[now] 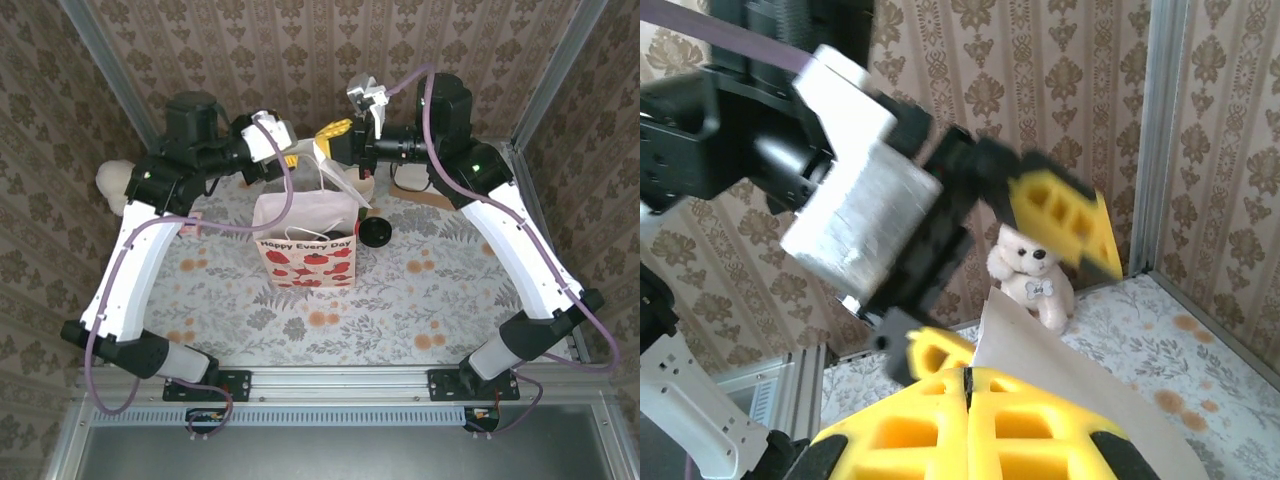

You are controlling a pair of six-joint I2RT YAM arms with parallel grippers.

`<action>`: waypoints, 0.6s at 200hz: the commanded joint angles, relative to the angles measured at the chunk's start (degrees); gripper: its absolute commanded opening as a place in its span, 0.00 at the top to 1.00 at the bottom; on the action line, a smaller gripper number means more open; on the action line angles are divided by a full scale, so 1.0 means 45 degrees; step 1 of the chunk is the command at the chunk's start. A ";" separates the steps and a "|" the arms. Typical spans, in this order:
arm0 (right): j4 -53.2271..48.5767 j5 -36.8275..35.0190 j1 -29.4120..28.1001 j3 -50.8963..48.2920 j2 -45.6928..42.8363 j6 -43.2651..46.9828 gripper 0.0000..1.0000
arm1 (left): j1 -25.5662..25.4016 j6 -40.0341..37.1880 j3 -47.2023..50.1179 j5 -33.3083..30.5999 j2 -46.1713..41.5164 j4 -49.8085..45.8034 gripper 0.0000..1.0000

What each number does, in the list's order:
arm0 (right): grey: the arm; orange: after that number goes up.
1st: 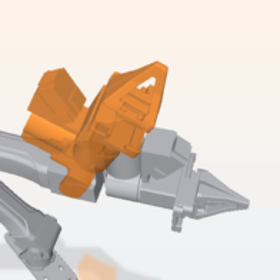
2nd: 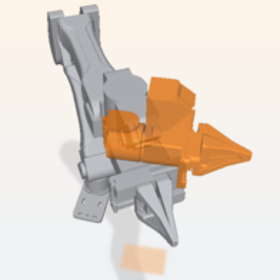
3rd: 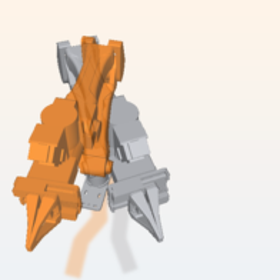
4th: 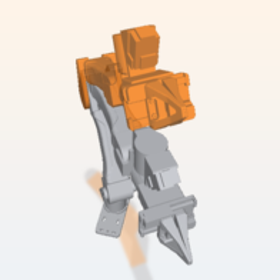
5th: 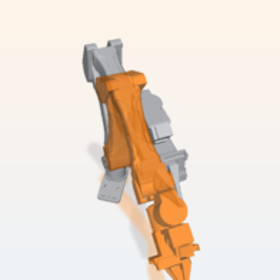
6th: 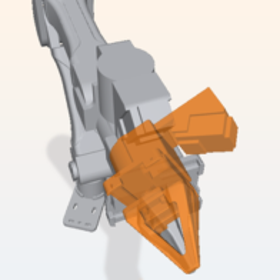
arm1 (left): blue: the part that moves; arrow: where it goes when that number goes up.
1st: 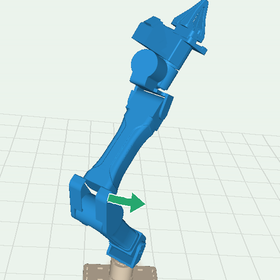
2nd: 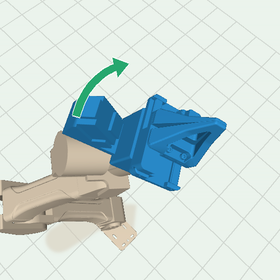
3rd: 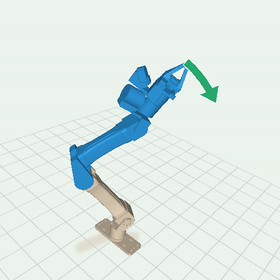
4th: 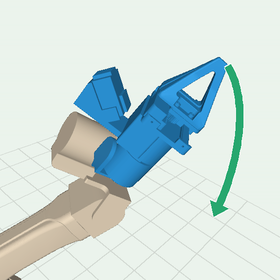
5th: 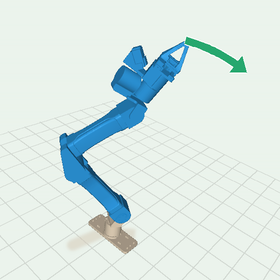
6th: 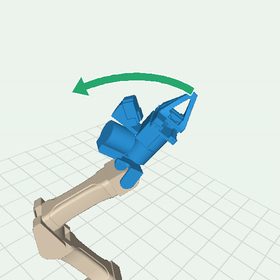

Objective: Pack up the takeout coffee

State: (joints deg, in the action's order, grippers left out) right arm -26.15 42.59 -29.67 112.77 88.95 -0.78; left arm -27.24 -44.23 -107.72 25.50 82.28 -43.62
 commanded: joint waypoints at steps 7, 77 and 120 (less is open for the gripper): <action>-0.0485 0.0170 -0.0057 0.0262 -0.0116 0.0585 1.00 | 0.0160 -0.0350 -0.0330 0.1158 -0.0091 -0.0525 0.80; -0.1299 -0.2255 -0.0141 -0.2569 -0.2894 0.4068 0.19 | 0.0877 0.1177 -0.0028 0.1478 -0.0830 -0.0289 1.00; 0.0984 -0.2783 -0.0379 -0.5304 -0.4568 0.5100 0.12 | 0.0765 0.3714 -0.0067 0.0487 -0.1791 -0.0954 1.00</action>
State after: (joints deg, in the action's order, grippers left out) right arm -28.03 32.82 -30.83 93.17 70.74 17.10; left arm -23.59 -35.73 -107.35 29.47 78.08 -45.34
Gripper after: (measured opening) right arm 0.865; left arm 0.052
